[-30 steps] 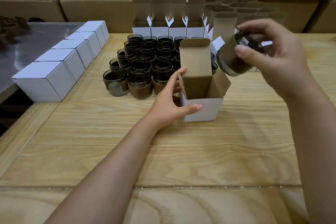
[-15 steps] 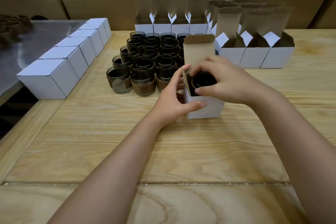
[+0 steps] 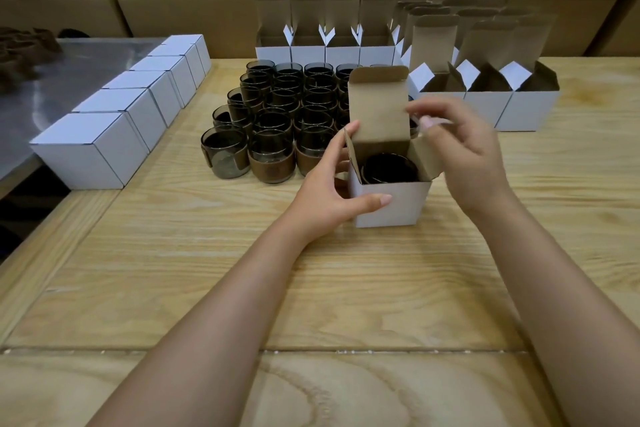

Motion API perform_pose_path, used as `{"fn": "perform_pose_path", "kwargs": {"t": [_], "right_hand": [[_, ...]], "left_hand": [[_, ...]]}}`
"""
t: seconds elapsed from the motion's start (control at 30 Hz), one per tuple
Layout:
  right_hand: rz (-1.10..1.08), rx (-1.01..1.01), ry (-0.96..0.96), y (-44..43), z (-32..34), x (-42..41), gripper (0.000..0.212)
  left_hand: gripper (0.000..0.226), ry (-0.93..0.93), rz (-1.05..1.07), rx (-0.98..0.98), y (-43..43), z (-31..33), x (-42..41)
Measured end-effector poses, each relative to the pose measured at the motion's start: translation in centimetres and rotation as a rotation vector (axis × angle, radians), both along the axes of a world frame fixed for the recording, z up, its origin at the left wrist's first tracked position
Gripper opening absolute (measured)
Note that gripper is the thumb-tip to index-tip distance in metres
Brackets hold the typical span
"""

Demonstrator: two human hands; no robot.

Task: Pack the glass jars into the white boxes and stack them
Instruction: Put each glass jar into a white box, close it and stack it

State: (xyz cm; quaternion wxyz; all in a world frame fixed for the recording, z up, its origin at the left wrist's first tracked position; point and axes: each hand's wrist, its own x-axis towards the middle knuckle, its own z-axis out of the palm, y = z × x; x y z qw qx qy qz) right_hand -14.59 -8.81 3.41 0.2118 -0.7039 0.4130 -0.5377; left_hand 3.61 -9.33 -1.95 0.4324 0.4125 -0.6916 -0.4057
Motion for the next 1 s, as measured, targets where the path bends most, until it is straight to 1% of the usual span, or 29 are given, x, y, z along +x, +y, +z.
{"fn": "perform_pose_path", "kwargs": {"t": [0.03,0.1,0.2,0.23,0.27,0.37,0.43,0.47,0.57,0.67,0.7,0.77,0.8,0.83,0.9,0.93,1.0], "right_hand": [[-0.008,0.032,-0.180,0.1,-0.4,-0.1,0.023],[0.008,0.105,-0.438,0.1,-1.1,-0.4,0.025],[0.144,0.221,-0.831,0.0,-1.7,-1.0,0.031],[0.174,0.276,-0.914,-0.1,-1.8,-1.1,0.034],[0.173,0.336,-0.931,-0.1,-1.9,-1.0,0.038],[0.210,0.478,-0.816,-0.1,-2.9,0.0,0.045],[0.234,0.469,-0.656,0.0,-3.4,0.7,0.047],[0.227,0.448,-0.595,-0.1,-3.5,0.9,0.049],[0.218,0.412,-0.544,-0.5,-3.3,0.7,0.056],[0.243,0.319,-0.485,-0.5,-3.3,0.6,0.061],[0.252,0.286,-0.489,-0.4,-3.3,0.5,0.058],[0.274,0.248,-0.472,-0.4,-3.2,0.3,0.044],[0.288,0.249,-0.444,-0.3,-3.1,0.1,0.038],[0.296,0.258,-0.412,-0.2,-3.1,0.0,0.035],[0.275,0.279,-0.360,-0.1,-2.9,-0.2,0.044],[0.247,0.279,-0.344,-0.2,-2.9,-0.2,0.042],[0.213,0.257,-0.329,-0.3,-3.0,-0.2,0.019]], "left_hand": [[0.103,-0.010,0.004,0.000,0.0,0.0,0.0],[0.108,-0.029,-0.005,0.001,0.0,0.0,0.1],[0.103,-0.045,-0.034,-0.024,0.0,0.1,0.0],[0.098,-0.045,-0.042,-0.037,0.0,0.1,-0.1],[0.091,-0.039,-0.049,-0.048,0.1,0.1,-0.1],[0.067,-0.018,-0.053,-0.066,0.0,-0.1,-0.2],[0.056,-0.005,-0.049,-0.065,0.0,-0.1,-0.3],[0.054,0.000,-0.047,-0.063,0.0,-0.1,-0.3],[0.052,-0.010,-0.049,-0.062,0.0,-0.1,-0.4],[0.053,-0.014,-0.052,-0.052,-0.1,0.0,-0.4],[0.054,-0.013,-0.052,-0.045,-0.1,0.0,-0.4],[0.057,-0.002,-0.057,-0.031,-0.1,0.0,-0.4],[0.059,0.010,-0.059,-0.028,-0.1,0.0,-0.4],[0.061,0.022,-0.058,-0.026,0.0,0.0,-0.4],[0.064,0.044,-0.052,-0.024,0.0,0.0,-0.5],[0.063,0.059,-0.052,-0.022,0.0,0.0,-0.5],[0.056,0.088,-0.053,-0.026,0.1,0.0,-0.5]]}}
